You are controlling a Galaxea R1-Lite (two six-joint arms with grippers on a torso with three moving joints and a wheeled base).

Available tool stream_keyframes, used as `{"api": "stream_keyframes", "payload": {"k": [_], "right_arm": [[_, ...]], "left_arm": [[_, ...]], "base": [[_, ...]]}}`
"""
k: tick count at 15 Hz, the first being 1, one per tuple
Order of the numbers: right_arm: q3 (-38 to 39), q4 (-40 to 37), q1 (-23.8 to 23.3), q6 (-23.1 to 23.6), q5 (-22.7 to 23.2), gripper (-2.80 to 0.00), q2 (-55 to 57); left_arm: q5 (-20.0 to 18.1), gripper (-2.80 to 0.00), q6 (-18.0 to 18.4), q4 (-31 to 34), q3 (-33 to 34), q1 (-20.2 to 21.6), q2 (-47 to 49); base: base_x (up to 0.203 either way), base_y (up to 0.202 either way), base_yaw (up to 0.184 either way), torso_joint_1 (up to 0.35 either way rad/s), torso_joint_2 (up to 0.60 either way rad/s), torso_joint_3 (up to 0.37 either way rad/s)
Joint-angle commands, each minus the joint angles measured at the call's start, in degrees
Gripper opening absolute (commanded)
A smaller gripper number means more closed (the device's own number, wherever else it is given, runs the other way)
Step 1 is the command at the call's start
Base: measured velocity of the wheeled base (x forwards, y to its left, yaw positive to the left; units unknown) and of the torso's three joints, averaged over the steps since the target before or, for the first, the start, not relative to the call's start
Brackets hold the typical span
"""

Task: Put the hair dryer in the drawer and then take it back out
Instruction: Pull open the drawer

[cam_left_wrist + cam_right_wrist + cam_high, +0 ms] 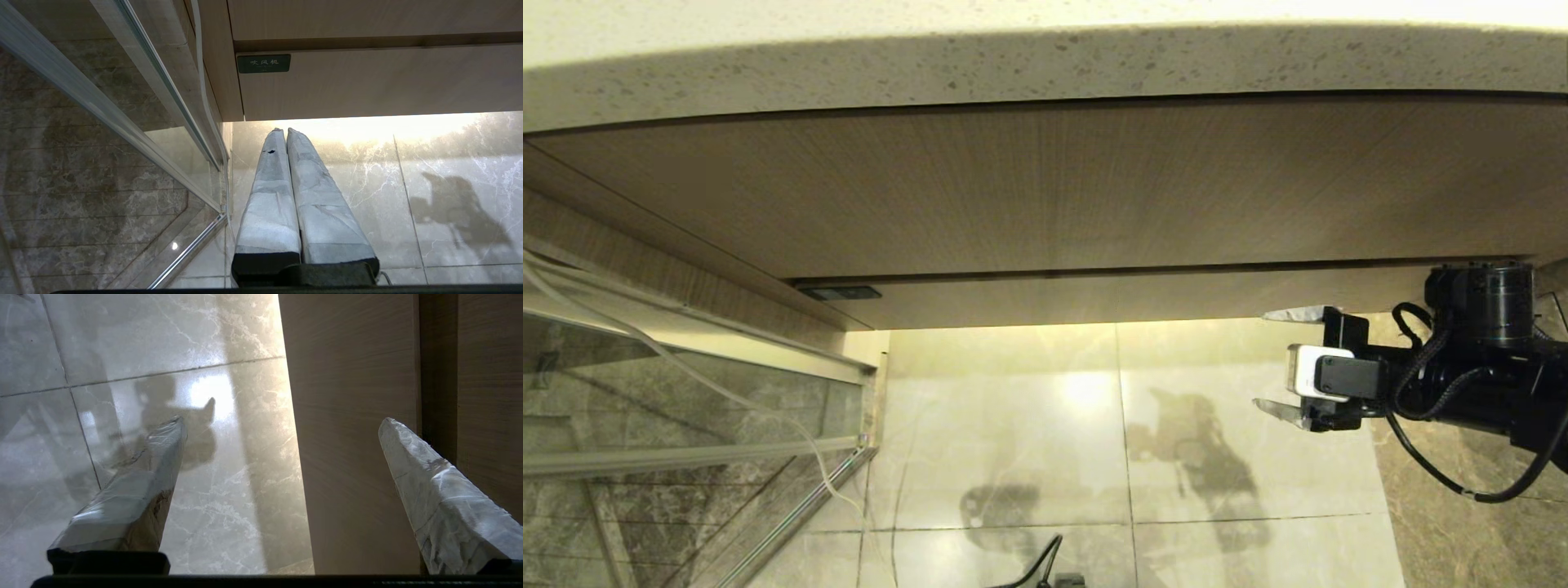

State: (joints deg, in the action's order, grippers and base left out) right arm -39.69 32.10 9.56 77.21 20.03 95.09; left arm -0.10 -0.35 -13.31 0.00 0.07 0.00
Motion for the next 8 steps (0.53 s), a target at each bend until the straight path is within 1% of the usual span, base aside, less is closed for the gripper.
{"api": "stream_keyframes", "payload": {"k": [1,4,8], "right_arm": [[0.58,0.86,-0.24,0.75,0.1,0.0,0.19],[-0.33,5.9,-0.24,0.79,0.08,0.0,1.96],[-0.38,10.8,-0.24,0.82,-0.07,0.0,5.01]], "left_arm": [[0.01,-2.8,0.0,-0.05,2.29,0.01,0.0],[0.01,-2.8,0.0,-0.05,2.29,0.01,0.0],[0.01,-2.8,-0.03,-0.09,2.29,0.01,0.0]], "base": [[0.0,0.0,0.0,0.0,0.0,0.0],[0.0,0.0,0.0,0.0,0.0,0.0],[0.0,0.0,0.0,0.0,0.0,0.0]]}}
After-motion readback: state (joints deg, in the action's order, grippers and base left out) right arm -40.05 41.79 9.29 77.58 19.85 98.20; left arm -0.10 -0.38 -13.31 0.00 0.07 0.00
